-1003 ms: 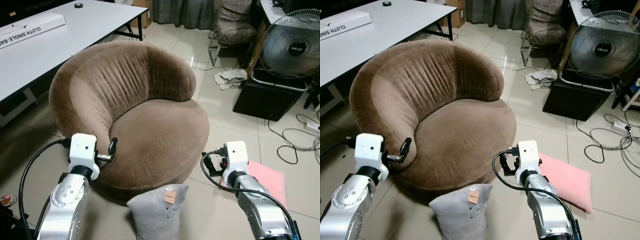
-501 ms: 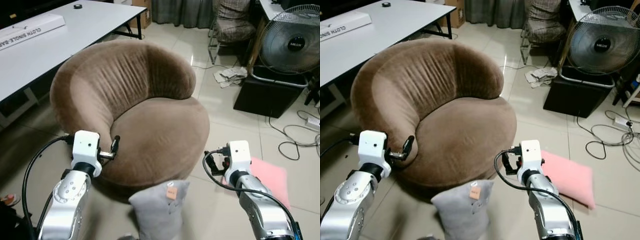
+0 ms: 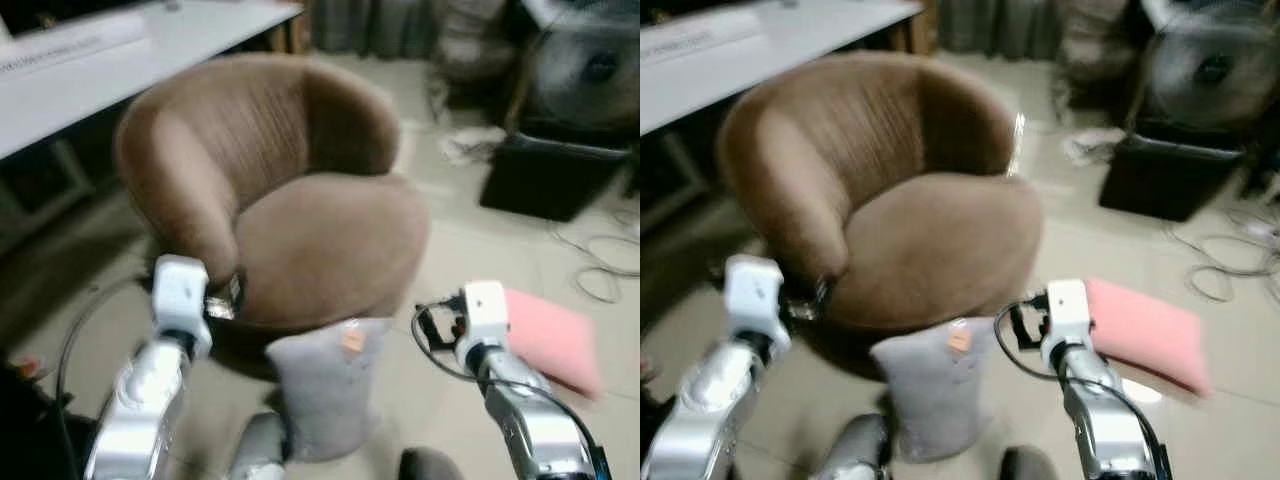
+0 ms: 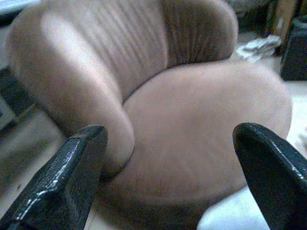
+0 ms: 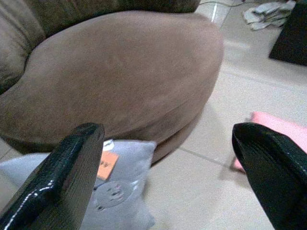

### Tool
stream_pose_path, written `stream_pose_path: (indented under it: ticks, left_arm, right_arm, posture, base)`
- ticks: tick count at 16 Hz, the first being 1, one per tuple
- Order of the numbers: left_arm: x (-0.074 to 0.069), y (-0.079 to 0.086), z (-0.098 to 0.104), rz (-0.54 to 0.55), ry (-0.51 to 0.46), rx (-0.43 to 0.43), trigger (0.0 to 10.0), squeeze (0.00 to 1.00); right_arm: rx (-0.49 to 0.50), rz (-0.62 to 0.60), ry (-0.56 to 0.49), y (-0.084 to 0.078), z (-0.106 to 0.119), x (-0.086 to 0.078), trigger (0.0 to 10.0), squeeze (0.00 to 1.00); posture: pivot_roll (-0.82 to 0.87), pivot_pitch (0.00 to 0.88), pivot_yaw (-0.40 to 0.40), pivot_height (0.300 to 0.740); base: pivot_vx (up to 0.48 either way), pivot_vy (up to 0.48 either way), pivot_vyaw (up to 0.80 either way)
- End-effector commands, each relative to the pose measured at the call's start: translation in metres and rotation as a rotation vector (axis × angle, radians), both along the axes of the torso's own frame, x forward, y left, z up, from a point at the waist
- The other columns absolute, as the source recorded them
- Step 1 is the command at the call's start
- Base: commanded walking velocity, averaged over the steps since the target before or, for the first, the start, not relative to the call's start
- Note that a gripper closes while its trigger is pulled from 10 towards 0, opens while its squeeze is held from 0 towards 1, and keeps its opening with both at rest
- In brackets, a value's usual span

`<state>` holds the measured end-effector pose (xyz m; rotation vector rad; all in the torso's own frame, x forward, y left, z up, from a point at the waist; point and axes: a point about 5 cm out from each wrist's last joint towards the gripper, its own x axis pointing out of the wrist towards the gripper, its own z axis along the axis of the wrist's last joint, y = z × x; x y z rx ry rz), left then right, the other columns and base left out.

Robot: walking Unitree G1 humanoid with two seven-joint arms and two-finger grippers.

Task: Move the pillow to the sofa from floor

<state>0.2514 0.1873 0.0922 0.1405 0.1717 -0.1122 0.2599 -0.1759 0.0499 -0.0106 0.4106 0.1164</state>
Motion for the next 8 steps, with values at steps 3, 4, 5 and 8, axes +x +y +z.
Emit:
stream_pose_path:
  ticks: [3,4,5,8]
  left_arm:
    - [0.0040,0.0042,0.0064,0.010,-0.020,0.027,10.0,0.00]
    - [0.0042,0.0041,0.0066,0.009,-0.020,0.026,10.0,0.00]
    - [0.0042,0.0039,0.0069,0.006,-0.022,0.025,10.0,0.00]
    - [0.0039,0.0040,0.0069,0.005,-0.022,0.020,10.0,0.00]
  right_arm:
    - [0.004,0.006,-0.005,0.0025,0.0022,0.0015,10.0,0.00]
    - [0.005,0.005,-0.005,0.0025,0.0022,0.0012,10.0,0.00]
    - [0.007,0.006,-0.006,0.0030,0.0022,0.0011,10.0,0.00]
    - [0.007,0.014,0.003,0.0036,0.0004,0.0010,10.0,0.00]
  posture:
    - [0.04,0.000,0.027,0.597]
    - [0.04,0.000,0.027,0.597]
    - [0.04,0.000,0.028,0.597]
    - [0.05,0.000,0.026,0.597]
  base:
    - [0.000,0.000,0.00]
    - [0.000,0.000,0.00]
    - [0.000,0.000,0.00]
    - [0.183,0.000,0.00]
